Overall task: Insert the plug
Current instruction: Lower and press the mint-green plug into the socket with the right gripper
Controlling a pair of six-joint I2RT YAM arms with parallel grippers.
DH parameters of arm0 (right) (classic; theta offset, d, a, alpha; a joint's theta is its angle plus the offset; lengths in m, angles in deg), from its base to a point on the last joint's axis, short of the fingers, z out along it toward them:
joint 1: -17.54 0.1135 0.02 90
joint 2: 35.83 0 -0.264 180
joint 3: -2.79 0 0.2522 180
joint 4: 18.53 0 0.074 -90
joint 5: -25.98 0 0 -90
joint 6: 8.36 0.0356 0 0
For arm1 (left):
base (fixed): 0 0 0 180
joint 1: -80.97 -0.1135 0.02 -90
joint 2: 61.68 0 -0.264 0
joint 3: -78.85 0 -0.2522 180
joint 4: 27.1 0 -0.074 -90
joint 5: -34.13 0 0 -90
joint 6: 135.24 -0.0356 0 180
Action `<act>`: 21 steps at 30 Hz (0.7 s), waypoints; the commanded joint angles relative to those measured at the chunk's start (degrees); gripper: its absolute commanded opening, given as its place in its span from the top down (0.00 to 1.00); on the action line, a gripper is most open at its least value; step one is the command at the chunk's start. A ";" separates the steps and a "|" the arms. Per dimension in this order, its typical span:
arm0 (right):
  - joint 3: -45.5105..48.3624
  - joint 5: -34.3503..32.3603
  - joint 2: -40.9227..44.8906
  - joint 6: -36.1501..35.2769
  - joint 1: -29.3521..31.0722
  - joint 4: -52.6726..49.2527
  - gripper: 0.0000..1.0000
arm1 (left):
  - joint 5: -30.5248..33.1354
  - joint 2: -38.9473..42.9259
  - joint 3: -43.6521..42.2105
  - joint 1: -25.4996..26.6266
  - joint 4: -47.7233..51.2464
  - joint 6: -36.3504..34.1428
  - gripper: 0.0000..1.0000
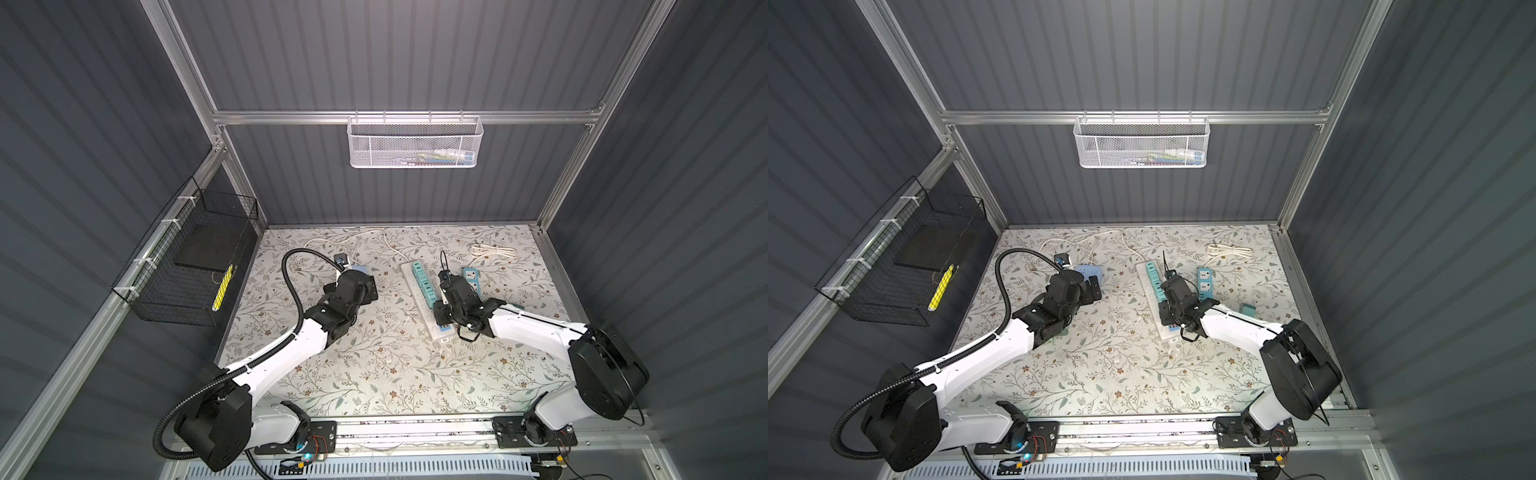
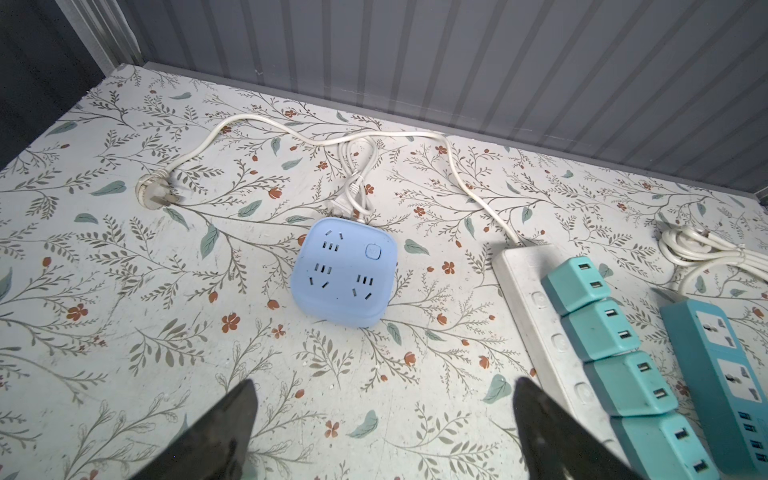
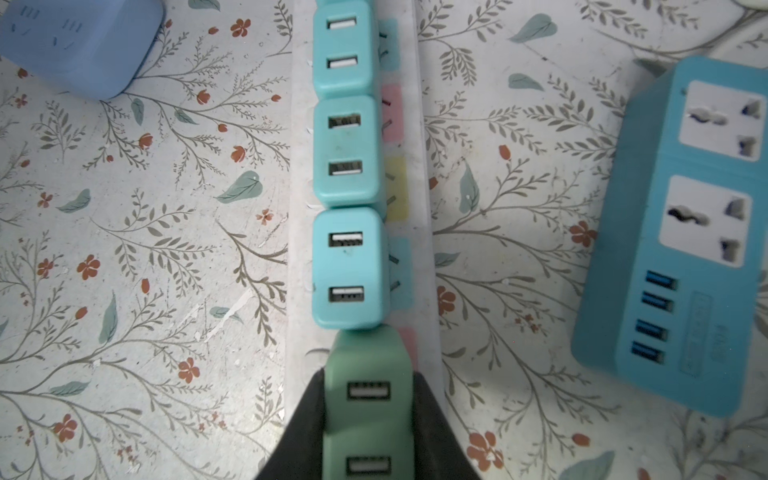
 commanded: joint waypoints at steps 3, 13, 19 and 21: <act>-0.96 -3.69 -3.91 -0.11 1.62 -5.14 0.84 | 0.50 1.54 -0.89 -0.28 0.75 0.36 0.04; 2.73 -3.66 -7.74 1.37 2.57 -3.91 0.85 | 0.97 2.11 -2.02 -0.39 0.62 0.43 0.04; 2.39 -2.85 -10.27 0.94 2.57 -2.77 0.85 | 0.97 1.38 -1.58 -0.48 0.40 0.43 0.04; 1.25 -2.53 -11.03 0.29 2.48 -1.96 0.85 | 1.10 1.38 -1.32 -0.48 0.43 0.28 0.04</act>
